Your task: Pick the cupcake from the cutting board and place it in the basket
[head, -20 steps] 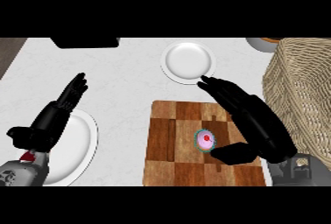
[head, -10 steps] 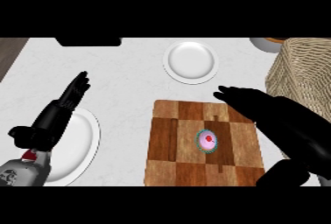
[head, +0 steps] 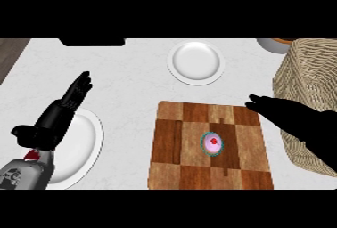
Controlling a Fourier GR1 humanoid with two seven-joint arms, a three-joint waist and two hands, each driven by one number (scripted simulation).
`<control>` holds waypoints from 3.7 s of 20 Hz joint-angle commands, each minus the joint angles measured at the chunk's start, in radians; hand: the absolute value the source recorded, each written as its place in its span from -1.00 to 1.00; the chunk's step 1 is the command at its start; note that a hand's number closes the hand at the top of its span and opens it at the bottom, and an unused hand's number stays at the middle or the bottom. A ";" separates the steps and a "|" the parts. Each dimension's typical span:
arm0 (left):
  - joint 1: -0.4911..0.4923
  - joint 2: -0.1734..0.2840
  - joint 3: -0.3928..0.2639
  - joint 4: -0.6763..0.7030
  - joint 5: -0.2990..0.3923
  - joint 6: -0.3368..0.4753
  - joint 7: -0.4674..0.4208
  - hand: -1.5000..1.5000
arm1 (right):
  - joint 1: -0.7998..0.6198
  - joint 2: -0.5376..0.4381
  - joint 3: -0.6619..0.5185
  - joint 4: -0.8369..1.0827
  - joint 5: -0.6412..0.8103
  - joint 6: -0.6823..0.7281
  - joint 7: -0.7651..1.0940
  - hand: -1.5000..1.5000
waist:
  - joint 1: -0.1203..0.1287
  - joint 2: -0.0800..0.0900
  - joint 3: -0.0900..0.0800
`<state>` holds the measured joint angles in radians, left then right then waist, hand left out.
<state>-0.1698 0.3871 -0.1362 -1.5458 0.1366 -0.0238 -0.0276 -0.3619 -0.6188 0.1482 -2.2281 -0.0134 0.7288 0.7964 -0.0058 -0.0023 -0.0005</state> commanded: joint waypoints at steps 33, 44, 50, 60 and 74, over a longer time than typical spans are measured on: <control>0.044 -0.148 0.092 -0.139 -0.157 -0.103 0.101 0.00 | 0.222 0.398 0.162 0.323 0.717 -0.244 -0.590 -1.00 | 0.008 0.001 0.001; -0.014 -0.170 0.163 -0.005 -0.162 -0.163 0.039 0.00 | 0.221 0.379 0.128 0.440 0.844 -0.245 -0.673 -1.00 | 0.006 0.002 0.001; -0.020 -0.195 0.160 -0.025 -0.205 -0.148 0.045 0.00 | 0.315 0.429 0.204 0.390 0.930 -0.287 -0.644 -1.00 | 0.003 0.002 0.001; 0.058 -0.208 0.163 -0.189 -0.187 -0.178 0.139 0.00 | 0.176 0.491 0.167 0.641 1.006 -0.316 -0.670 -1.00 | 0.010 0.001 0.001; 0.015 -0.242 0.164 -0.102 -0.231 -0.172 0.097 0.00 | 0.204 0.491 0.237 0.834 1.098 -0.368 -0.793 1.00 | 0.010 0.002 0.001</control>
<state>-0.1715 0.1737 0.0558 -1.5975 -0.0728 -0.2202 0.0312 -0.1860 -0.1154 0.3322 -1.4611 1.0271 0.4163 0.0506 0.0020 0.0000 -0.0001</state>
